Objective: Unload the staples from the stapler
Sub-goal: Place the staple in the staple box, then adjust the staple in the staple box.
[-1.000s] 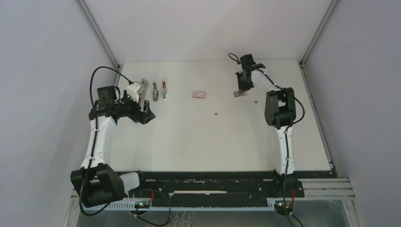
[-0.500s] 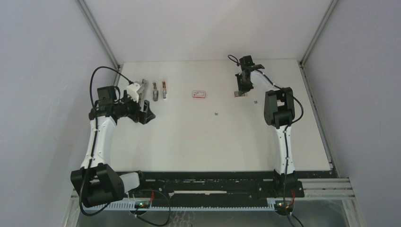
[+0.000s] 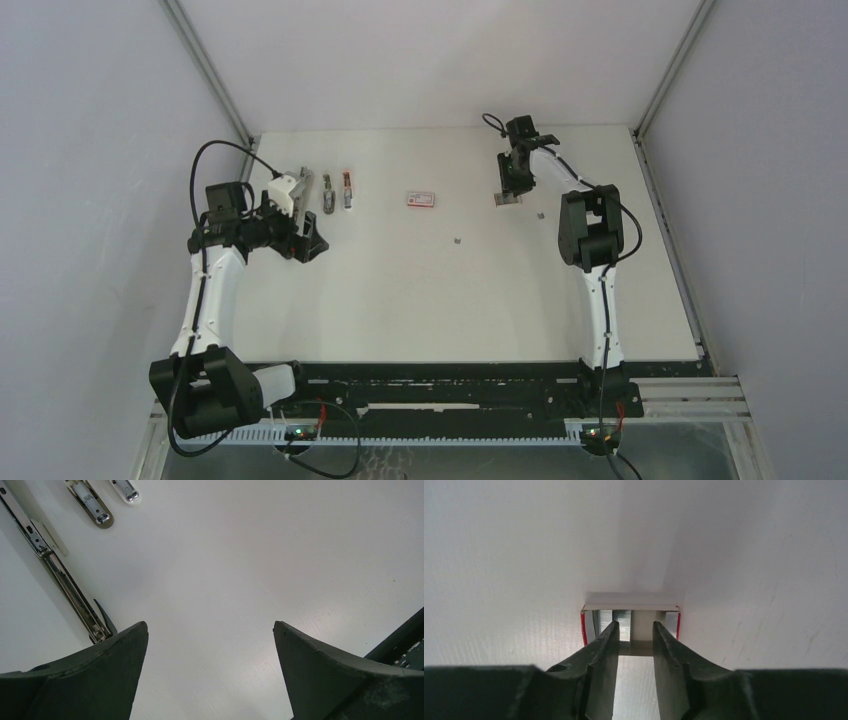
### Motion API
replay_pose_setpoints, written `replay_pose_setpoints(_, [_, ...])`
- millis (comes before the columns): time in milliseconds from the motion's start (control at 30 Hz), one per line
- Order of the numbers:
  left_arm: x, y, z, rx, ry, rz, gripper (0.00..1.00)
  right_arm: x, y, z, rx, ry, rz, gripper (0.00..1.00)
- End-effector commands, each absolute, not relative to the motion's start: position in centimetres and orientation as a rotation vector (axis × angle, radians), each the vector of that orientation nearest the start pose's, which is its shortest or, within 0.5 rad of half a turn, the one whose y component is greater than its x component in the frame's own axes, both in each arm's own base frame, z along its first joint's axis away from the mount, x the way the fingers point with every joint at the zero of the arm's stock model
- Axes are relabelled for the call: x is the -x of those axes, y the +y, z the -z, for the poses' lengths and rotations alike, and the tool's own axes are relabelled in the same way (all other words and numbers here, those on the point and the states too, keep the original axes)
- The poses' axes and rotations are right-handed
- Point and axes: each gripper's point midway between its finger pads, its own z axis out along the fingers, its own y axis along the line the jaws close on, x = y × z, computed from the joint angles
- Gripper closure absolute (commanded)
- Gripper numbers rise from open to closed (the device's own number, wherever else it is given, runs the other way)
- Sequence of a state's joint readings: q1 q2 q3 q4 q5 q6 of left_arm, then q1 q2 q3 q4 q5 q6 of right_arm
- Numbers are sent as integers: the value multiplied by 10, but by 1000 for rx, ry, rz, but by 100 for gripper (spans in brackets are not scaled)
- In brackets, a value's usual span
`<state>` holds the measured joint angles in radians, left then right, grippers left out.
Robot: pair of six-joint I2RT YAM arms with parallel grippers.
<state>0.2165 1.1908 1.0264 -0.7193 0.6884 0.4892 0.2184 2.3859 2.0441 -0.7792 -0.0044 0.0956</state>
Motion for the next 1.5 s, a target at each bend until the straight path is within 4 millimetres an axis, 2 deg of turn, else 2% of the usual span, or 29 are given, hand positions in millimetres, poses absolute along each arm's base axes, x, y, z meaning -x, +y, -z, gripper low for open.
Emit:
replay_pose_setpoints(0, [-296,-36,-178,-588,2160,506,0,-528,131,-75,148,2581,-134,66])
replay_pose_setpoints(400, [-296,-36,-178,-588,2157,508,0,-524,143,-78,140,2570,-181,62])
replay_pose_setpoints(600, [-296,-37,-177,-589,2160,516,0,-521,147,-70,161,2580,-155,52])
replay_pose_setpoints(833, [-296,-37,-178,-590,2154,515,0,-520,152,-59,178,2597,-140,52])
replay_pose_setpoints(1000, [-296,-38,-179,-592,2150,521,0,-520,148,-53,189,2604,-97,52])
replay_pose_setpoints(1467, [-295,-38,-179,-594,2148,522,0,-523,144,-47,183,2604,-76,50])
